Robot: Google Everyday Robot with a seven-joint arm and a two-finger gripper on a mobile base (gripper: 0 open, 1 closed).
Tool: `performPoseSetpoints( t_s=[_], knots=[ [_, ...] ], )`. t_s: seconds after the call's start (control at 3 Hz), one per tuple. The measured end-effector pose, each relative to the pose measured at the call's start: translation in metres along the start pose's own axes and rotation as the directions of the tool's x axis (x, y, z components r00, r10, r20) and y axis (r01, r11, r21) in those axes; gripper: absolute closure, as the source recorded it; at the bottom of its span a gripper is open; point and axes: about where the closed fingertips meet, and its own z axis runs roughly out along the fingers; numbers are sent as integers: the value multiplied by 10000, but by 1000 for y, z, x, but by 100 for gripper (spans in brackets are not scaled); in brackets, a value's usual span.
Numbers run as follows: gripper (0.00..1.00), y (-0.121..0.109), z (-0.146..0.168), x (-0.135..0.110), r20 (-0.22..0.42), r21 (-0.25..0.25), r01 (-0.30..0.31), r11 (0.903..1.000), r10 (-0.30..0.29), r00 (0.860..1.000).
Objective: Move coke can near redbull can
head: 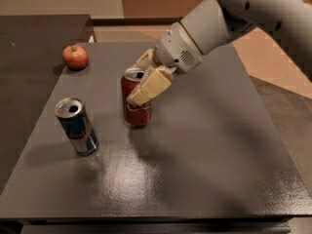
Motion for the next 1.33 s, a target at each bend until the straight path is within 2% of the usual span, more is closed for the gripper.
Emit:
performPoseSetpoints(
  t_s=[0.33,0.67,1.33],
  knots=[
    [100,7,6,-5,76,-184,405,9990,-403,9992],
    [100,16,19,-12,151,-568,913,9942,-906,9958],
    [100,25,40,-4,-161,-1086,1201,9868,-1225,9923]
  ],
)
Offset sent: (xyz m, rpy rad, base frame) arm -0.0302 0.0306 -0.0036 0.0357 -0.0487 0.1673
